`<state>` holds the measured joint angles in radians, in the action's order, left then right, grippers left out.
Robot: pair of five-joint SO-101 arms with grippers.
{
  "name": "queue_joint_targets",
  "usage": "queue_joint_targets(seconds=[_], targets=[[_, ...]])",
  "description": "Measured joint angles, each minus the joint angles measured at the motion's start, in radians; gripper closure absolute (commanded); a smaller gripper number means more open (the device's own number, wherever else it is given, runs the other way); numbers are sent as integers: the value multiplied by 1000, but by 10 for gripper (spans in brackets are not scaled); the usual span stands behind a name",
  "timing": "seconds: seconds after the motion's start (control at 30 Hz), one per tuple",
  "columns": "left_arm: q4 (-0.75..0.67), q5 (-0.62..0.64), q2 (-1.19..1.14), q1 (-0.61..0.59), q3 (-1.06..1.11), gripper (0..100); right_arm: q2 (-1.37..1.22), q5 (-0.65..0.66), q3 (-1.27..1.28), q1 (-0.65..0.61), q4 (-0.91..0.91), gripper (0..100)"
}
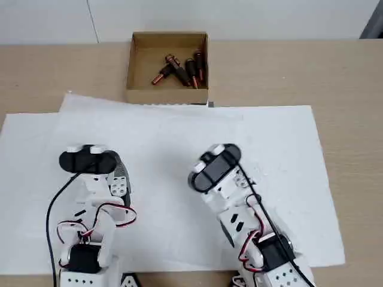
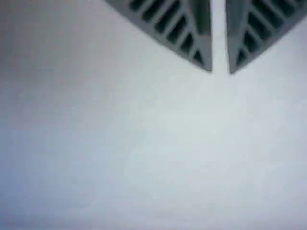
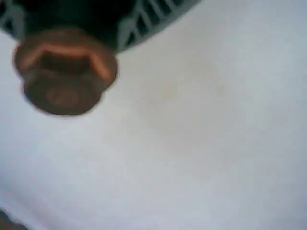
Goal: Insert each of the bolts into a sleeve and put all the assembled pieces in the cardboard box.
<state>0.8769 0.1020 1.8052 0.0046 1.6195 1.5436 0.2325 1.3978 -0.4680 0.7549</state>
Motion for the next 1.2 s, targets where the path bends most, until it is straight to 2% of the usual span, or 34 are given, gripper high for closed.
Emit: queue_joint_targets(seconds=[0.23, 0.5, 0.8, 1.2], targets=[[0, -87, 0, -3, 28, 994, 0, -164, 0, 115, 0, 995], [0, -120, 0, -3, 68, 994, -75, -247, -149, 130, 12, 995], [0, -118, 0, -6, 68, 994, -552, -301, -574, 137, 21, 995], [0, 21, 0, -126, 68, 994, -1191, -302, -1111, 133, 21, 995]])
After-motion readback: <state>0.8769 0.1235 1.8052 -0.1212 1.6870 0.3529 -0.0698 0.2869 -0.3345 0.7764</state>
